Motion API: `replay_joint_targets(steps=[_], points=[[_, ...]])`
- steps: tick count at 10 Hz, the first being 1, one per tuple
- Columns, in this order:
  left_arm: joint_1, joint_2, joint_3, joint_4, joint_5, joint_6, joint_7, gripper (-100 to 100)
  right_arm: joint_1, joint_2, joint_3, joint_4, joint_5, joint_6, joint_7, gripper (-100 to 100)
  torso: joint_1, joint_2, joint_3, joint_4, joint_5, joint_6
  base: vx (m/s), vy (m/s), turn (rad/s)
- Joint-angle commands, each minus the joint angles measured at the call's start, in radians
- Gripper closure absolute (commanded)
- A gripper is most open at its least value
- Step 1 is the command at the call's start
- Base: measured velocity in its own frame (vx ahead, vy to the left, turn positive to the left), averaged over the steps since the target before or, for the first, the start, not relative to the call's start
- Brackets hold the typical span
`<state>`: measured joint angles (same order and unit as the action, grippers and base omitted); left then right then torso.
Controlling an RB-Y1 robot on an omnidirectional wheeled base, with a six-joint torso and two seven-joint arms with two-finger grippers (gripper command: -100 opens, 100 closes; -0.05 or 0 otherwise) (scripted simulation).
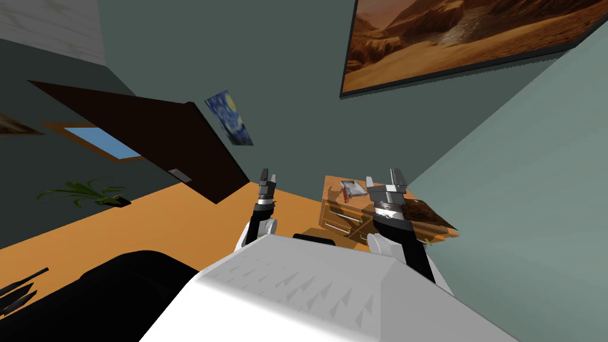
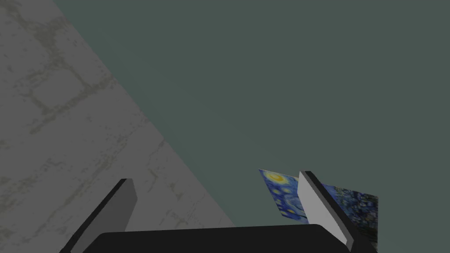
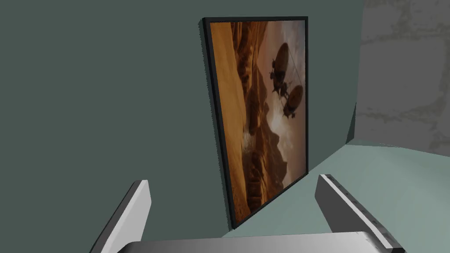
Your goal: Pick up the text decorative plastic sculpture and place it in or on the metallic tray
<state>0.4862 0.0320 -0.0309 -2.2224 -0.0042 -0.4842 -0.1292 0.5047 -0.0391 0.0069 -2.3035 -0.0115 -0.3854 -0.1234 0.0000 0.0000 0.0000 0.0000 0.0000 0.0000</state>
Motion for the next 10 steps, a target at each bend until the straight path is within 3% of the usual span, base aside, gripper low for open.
replay_joint_targets(steps=[1, 5, 6, 9, 10], points=[[0.0, 0.0, 0.0, 0.0, 0.0, 0.0, 0.0, 0, 0.006, -0.046, 0.002, 0.009, -0.008, 0.017, 0.006, -100, 0.0, 0.0, 0.0, 0.0, 0.0, 0.0, 0.004, 0.016, 0.025], [0.0, 0.0, 0.0, 0.0, 0.0, 0.0, 0.0, 0, 0.028, -0.16, 0.01, 0.037, -0.037, 0.078, 0.024, -100, 0.002, -0.001, -0.001, 0.0, 0.001, 0.0, 0.016, 0.038, 0.026], [0.0, 0.0, 0.0, 0.0, 0.0, 0.0, 0.0, 0, 0.028, -0.168, 0.01, 0.037, -0.037, 0.078, 0.024, -100, 0.003, -0.001, -0.001, 0.0, 0.001, 0.0, 0.011, 0.031, 0.005], [0.0, 0.0, 0.0, 0.0, 0.0, 0.0, 0.0, 0, 0.053, -0.275, 0.018, 0.067, -0.072, 0.145, 0.044, -100, 0.002, -0.001, -0.001, 0.0, 0.0, 0.0, 0.012, 0.039, 0.027], [0.0, 0.0, 0.0, 0.0, 0.0, 0.0, 0.0, 0, 0.053, -0.288, 0.018, 0.067, -0.072, 0.145, 0.044, -100, 0.003, -0.001, 0.0, 0.0, 0.001, 0.0, 0.012, 0.035, 0.007]])
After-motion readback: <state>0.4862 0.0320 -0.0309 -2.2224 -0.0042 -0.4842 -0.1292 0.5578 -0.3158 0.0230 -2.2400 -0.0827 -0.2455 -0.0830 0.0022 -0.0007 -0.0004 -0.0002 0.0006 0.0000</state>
